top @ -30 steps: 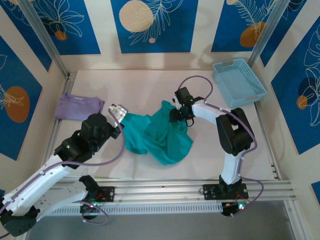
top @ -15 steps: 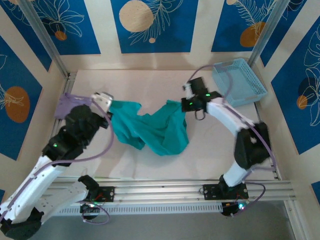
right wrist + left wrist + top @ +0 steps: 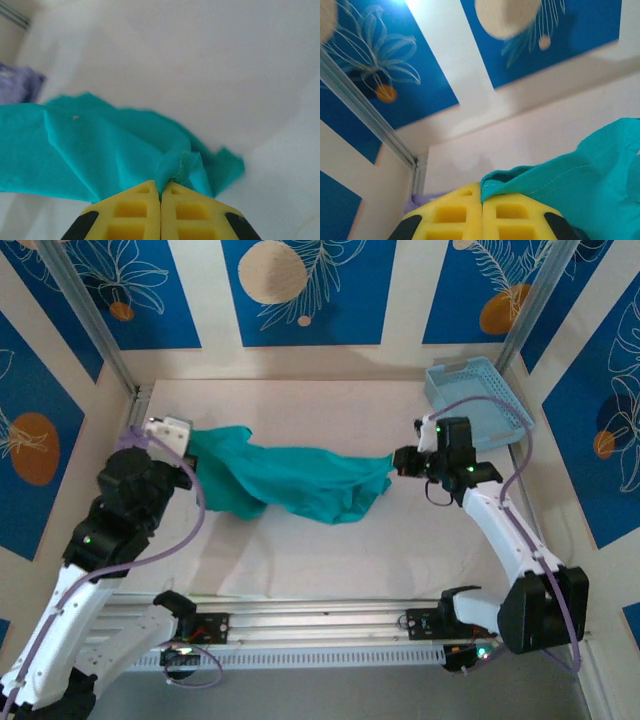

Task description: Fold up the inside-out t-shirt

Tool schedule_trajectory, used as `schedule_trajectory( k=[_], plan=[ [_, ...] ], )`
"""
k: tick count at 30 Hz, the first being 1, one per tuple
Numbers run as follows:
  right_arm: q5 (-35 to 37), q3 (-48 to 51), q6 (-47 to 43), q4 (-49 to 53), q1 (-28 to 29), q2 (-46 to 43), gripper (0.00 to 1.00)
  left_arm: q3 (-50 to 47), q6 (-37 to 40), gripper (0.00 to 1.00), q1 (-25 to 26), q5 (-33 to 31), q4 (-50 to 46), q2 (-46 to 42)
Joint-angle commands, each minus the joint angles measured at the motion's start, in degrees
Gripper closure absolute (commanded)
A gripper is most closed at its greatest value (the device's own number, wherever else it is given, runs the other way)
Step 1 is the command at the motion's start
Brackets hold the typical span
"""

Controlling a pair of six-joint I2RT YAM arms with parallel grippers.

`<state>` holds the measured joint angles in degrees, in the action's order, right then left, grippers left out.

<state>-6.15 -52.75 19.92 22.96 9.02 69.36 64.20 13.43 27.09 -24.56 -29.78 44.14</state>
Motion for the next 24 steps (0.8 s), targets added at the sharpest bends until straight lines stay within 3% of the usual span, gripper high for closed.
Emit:
schedule_trajectory(
  k=[1, 5, 14, 18, 24],
  plan=[
    [-1.65, 2.71, 1.67, 0.55, 0.04, 3.51, 0.84, -4.45, -2.26, 1.00, -0.75, 3.88, -3.23, 1.07],
    [0.35, 2.50, 1.29, 2.16, 0.38, 7.73, 0.69, -8.24, -3.81, 1.00, -0.77, 7.68, -2.41, 1.43],
    [2.21, 9.98, 5.27, 3.52, 5.60, 4.02, 0.47, -9.81, -3.78, 1.00, -0.81, 10.06, -0.90, 1.47],
    [5.84, 10.36, 7.87, 5.86, 6.71, 4.91, 0.43, -9.91, -3.68, 1.00, -0.81, 11.21, -0.64, 1.39],
    [7.99, 11.43, 12.63, 7.16, 9.10, 8.50, 0.46, -10.13, -4.03, 1.00, -0.91, 12.64, 0.06, 0.45]
  ],
)
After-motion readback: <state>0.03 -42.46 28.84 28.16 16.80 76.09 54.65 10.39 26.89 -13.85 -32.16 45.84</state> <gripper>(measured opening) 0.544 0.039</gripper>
